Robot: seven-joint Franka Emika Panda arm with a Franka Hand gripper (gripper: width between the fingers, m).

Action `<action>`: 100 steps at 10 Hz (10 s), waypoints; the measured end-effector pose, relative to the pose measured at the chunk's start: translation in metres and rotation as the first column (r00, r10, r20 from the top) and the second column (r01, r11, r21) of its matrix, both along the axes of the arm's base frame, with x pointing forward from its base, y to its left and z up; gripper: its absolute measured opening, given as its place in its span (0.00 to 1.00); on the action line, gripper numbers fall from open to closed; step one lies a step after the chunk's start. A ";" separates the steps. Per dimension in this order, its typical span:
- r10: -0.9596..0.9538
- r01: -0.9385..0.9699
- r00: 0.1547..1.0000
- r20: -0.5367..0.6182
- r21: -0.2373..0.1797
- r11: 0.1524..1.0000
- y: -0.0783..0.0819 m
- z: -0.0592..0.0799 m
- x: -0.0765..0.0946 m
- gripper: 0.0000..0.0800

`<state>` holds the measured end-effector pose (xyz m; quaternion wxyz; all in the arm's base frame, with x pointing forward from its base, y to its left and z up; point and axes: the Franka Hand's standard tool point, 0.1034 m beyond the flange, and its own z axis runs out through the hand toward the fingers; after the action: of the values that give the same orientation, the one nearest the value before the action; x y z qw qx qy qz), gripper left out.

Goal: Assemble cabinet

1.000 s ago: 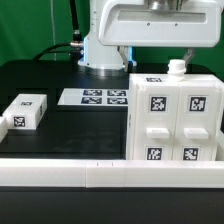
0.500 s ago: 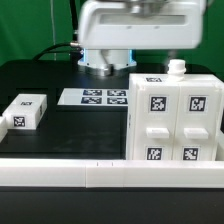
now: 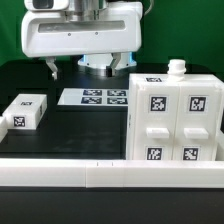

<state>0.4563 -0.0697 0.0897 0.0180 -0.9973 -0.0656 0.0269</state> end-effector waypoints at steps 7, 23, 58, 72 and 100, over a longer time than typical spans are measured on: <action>-0.032 0.031 0.999 -0.032 -0.041 0.999 -0.092 -0.028 -0.029 1.00; 0.008 -0.014 0.998 -0.069 -0.087 0.996 -0.111 -0.078 -0.042 1.00; -0.156 0.153 0.983 -0.095 -0.040 0.987 0.108 0.089 0.154 0.70; -0.162 0.161 0.986 -0.049 -0.036 0.986 0.139 0.083 0.155 0.70; -0.168 0.168 0.985 0.036 -0.023 0.985 0.139 0.071 0.158 0.70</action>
Offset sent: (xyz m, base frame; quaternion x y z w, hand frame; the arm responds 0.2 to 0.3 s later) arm -0.0119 -0.0599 -0.0164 -0.0445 -0.0064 -0.0133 0.9989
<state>0.6142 0.0691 0.1605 0.0063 -0.9998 0.0188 0.0094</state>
